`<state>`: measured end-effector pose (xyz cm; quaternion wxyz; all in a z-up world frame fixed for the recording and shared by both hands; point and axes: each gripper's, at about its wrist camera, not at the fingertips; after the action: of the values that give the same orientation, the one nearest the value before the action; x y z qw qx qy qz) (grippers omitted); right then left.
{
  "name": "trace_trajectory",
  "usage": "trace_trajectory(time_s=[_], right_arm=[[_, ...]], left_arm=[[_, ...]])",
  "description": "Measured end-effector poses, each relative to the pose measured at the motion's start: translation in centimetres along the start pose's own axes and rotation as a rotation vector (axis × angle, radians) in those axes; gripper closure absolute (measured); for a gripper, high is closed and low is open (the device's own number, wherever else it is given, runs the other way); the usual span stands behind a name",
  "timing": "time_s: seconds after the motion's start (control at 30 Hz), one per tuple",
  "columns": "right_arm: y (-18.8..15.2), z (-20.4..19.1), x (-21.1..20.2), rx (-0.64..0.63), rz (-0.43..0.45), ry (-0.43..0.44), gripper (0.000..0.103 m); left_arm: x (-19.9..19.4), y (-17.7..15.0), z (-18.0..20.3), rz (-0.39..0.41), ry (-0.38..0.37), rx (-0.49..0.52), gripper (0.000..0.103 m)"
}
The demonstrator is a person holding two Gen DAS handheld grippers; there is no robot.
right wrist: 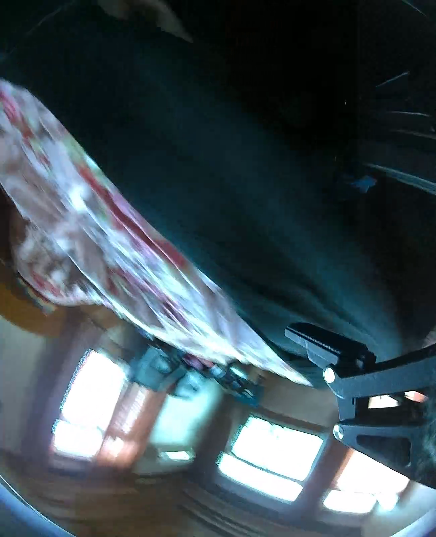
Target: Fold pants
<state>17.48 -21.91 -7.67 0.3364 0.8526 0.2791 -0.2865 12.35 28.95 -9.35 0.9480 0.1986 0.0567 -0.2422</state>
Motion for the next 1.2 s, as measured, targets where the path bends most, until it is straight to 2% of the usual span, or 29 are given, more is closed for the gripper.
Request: trace_trajectory(time_s=[0.07, 0.13, 0.2, 0.23, 0.37, 0.47, 0.53, 0.57, 0.67, 0.73, 0.77, 0.83, 0.93, 1.03, 1.07, 1.13, 1.2], right_arm=[[2.3, 2.4, -0.3, 0.057, 0.029, -0.056, 0.051], [4.8, 5.1, -1.0, 0.095, 0.056, -0.113, 0.063], [6.3, 6.5, -1.9, 0.109, 0.068, -0.145, 0.095], [7.2, 7.2, -2.9, 0.117, 0.083, -0.133, 0.096], [8.0, 5.3, -7.9, 0.010, 0.170, -0.056, 0.096], [5.2, 2.4, -12.4, -0.175, 0.233, -0.026, 0.096], [2.1, 1.5, -14.1, -0.296, 0.241, -0.043, 0.095], [1.2, 1.8, -14.2, -0.332, 0.234, -0.058, 0.094], [-2.6, 3.7, -12.9, -0.401, 0.149, -0.142, 0.094], [-4.3, 5.6, -11.2, -0.391, 0.084, -0.186, 0.094], [-5.2, 6.5, -11.4, -0.388, 0.076, -0.193, 0.094], [-5.8, 7.6, -10.8, -0.347, 0.072, -0.172, 0.092], [-5.4, 8.1, -10.4, -0.302, 0.064, -0.140, 0.089], [-4.8, 8.6, -10.2, -0.249, 0.041, -0.113, 0.081], [-4.4, 8.9, -10.4, -0.225, 0.041, -0.098, 0.077], [-4.1, 9.4, -11.4, -0.190, 0.074, -0.099, 0.067], [-3.4, 10.2, -12.9, -0.146, 0.127, -0.108, 0.053]], left_arm=[[-0.1, 0.0, 0.0, 0.005, 0.000, -0.004, 0.096], [-0.9, 0.0, -0.3, 0.009, 0.006, -0.010, 0.096], [-0.5, 1.0, 0.0, 0.006, -0.013, -0.019, 0.096], [-0.5, 1.2, 0.2, 0.002, -0.020, -0.017, 0.096], [-0.5, 3.0, 2.4, -0.003, -0.061, 0.045, 0.096], [-2.1, 4.2, 3.5, 0.044, -0.079, 0.107, 0.096], [-3.0, 4.4, 3.1, 0.067, -0.050, 0.124, 0.096], [-3.3, 4.4, 2.5, 0.072, -0.011, 0.124, 0.096], [-3.0, 3.5, 0.1, 0.035, 0.080, 0.076, 0.096], [-2.6, 2.6, -1.8, 0.012, 0.166, 0.039, 0.096], [-2.5, 2.7, -2.9, 0.008, 0.164, -0.018, 0.096], [-2.8, 2.9, -3.3, 0.032, 0.136, -0.063, 0.095], [-2.9, 2.2, -2.5, 0.036, 0.170, -0.004, 0.095], [-2.8, 1.9, -1.0, 0.045, 0.207, 0.077, 0.095], [-2.9, 1.7, -1.0, 0.048, 0.197, 0.065, 0.093], [-3.1, 1.3, -1.5, 0.047, 0.166, 0.010, 0.081], [-3.2, 0.5, -2.0, 0.039, 0.123, -0.055, 0.079]])
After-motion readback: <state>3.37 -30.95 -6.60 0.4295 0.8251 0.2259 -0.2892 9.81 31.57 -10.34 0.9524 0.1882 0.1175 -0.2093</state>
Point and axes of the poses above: each gripper's, at about its wrist camera, not at the fingertips, and x roughly the way its jaws point, z to its right, y to its top, and after that the axes turned 11 degrees about -y, right-handed
